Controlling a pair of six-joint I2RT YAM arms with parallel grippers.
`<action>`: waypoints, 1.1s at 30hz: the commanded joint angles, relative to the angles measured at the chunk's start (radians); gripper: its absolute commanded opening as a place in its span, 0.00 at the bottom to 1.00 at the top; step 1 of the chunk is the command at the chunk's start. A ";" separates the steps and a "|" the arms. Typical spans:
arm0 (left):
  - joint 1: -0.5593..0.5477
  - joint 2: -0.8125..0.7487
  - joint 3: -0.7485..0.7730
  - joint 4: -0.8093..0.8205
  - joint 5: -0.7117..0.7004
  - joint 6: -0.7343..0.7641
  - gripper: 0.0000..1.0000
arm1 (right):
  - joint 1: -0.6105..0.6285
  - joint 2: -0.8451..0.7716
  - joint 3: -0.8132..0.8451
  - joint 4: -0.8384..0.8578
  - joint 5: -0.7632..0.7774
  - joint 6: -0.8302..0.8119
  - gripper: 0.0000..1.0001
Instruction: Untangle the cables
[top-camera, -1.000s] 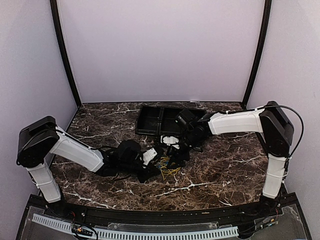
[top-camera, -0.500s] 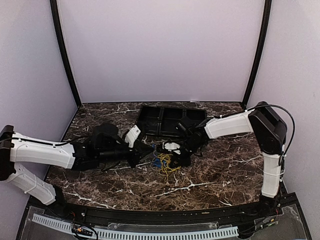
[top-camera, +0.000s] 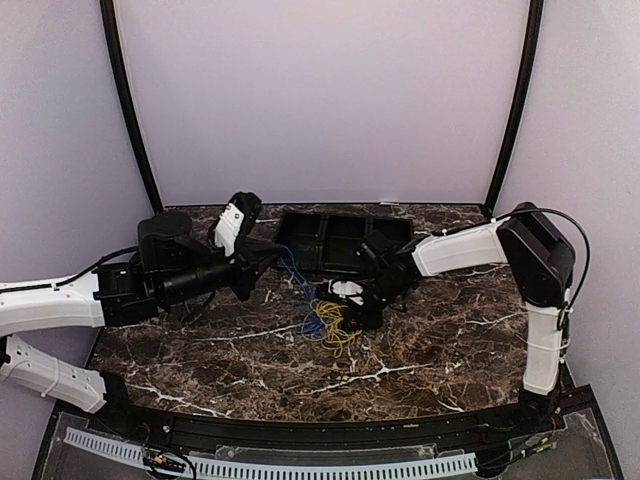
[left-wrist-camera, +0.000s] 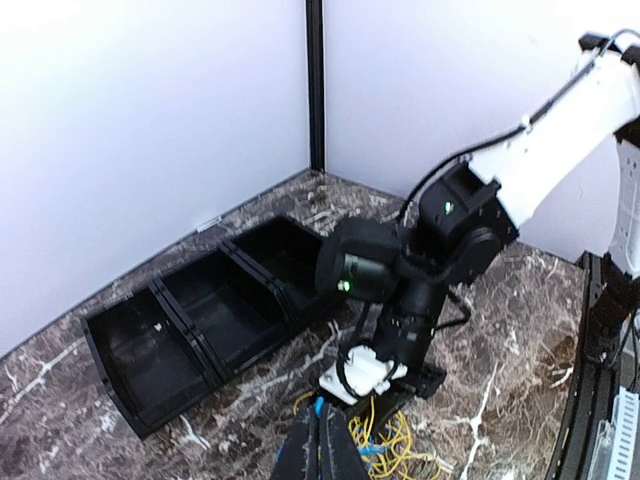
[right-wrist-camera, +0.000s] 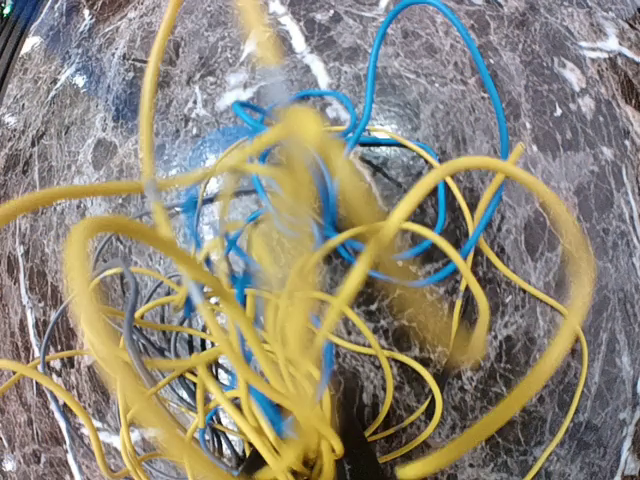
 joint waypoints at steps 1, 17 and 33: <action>-0.005 -0.083 0.130 0.021 -0.047 0.054 0.00 | -0.024 -0.006 -0.030 -0.028 0.031 0.013 0.14; -0.005 -0.223 0.333 -0.100 -0.126 0.134 0.00 | -0.057 -0.046 -0.031 -0.037 0.007 0.026 0.16; -0.005 -0.110 0.868 -0.342 -0.164 0.212 0.00 | -0.071 -0.032 -0.027 -0.030 0.006 0.021 0.16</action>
